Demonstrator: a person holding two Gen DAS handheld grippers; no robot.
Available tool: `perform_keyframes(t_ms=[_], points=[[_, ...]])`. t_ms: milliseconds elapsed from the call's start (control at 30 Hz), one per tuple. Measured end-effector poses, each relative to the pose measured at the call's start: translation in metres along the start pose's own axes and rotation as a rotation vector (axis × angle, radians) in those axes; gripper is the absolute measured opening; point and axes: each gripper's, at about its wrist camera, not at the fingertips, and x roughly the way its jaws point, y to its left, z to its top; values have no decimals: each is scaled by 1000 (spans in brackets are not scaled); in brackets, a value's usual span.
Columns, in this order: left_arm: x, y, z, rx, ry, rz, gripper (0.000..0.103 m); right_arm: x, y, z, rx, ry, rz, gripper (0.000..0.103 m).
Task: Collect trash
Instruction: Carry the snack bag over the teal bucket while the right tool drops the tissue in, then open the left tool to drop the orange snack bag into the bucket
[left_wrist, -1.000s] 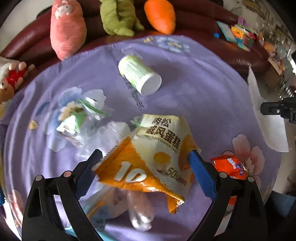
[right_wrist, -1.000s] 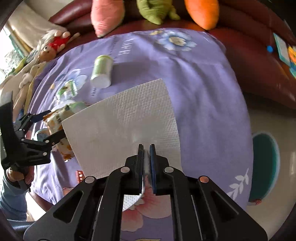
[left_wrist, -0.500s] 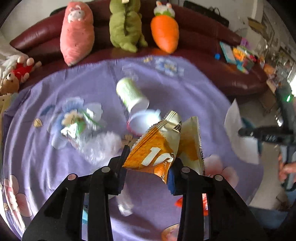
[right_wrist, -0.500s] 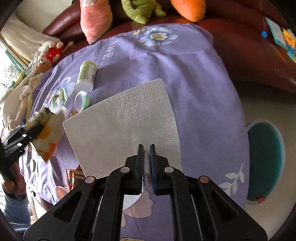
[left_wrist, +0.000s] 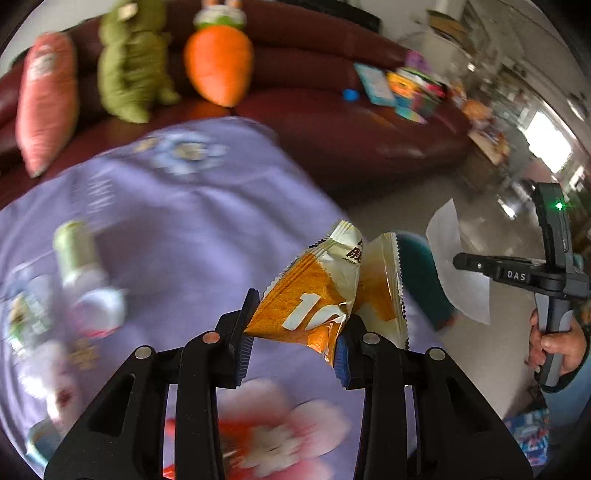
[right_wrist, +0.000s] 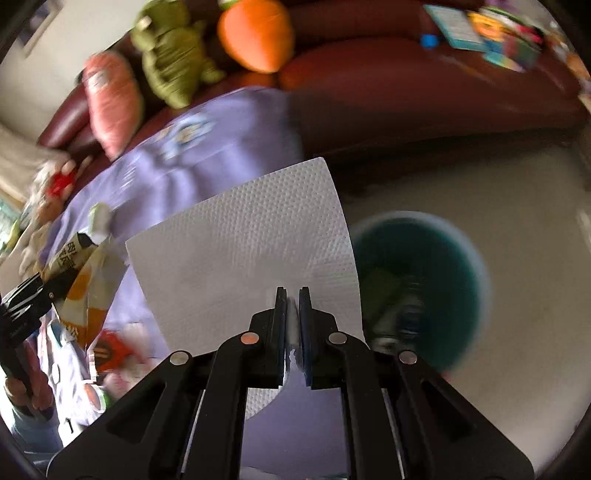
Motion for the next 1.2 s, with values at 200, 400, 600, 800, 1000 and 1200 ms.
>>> perform_keyframes(t_ms=[200, 400, 600, 800, 1000, 1200], points=[[48, -68, 16, 82, 54, -60, 36, 7, -74, -6, 95, 17, -75, 9], [81, -107, 24, 131, 94, -71, 36, 45, -112, -21, 152, 81, -62, 11], [105, -122, 27, 135, 125, -76, 37, 68, -120, -29, 159, 109, -14, 48], [119, -135, 25, 128, 142, -91, 37, 62, -129, -28, 169, 86, -15, 67], [129, -148, 24, 145, 158, -102, 38, 47, -138, -25, 181, 62, -28, 75], [143, -158, 24, 164, 176, -116, 38, 33, -144, -26, 197, 52, -33, 78]])
